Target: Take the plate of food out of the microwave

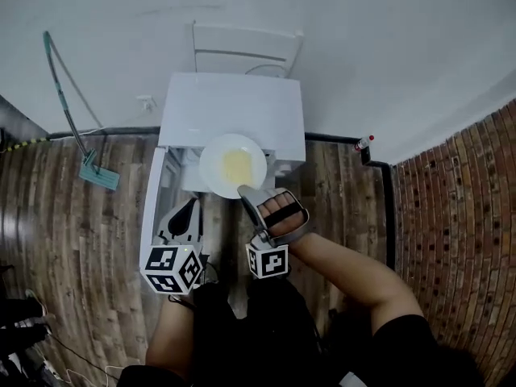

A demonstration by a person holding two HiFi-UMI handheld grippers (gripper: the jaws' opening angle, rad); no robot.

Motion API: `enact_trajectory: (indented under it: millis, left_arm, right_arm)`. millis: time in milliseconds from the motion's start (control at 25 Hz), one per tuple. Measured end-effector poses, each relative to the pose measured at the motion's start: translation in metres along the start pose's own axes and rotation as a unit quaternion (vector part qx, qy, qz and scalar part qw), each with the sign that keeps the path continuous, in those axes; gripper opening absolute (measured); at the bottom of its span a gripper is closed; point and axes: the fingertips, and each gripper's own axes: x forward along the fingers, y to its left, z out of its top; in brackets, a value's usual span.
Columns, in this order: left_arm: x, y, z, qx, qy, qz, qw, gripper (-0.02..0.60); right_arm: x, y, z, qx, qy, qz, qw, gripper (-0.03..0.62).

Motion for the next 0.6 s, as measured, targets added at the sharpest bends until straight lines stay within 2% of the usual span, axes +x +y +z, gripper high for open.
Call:
enact_trajectory:
  millis: [280,600]
  left_arm:
    - [-0.040,-0.052,0.109,0.010,-0.039,0.000,0.9992,-0.008]
    - [-0.059,-0.096,0.204,0.066,-0.062,-0.013,0.9958,-0.008]
  right_arm:
    - [-0.026,-0.130,-0.013,0.019,0.017,-0.040,0.999,0.024]
    - [-0.032,-0.248,-0.026,0.043,0.028,-0.069,0.996,0.023]
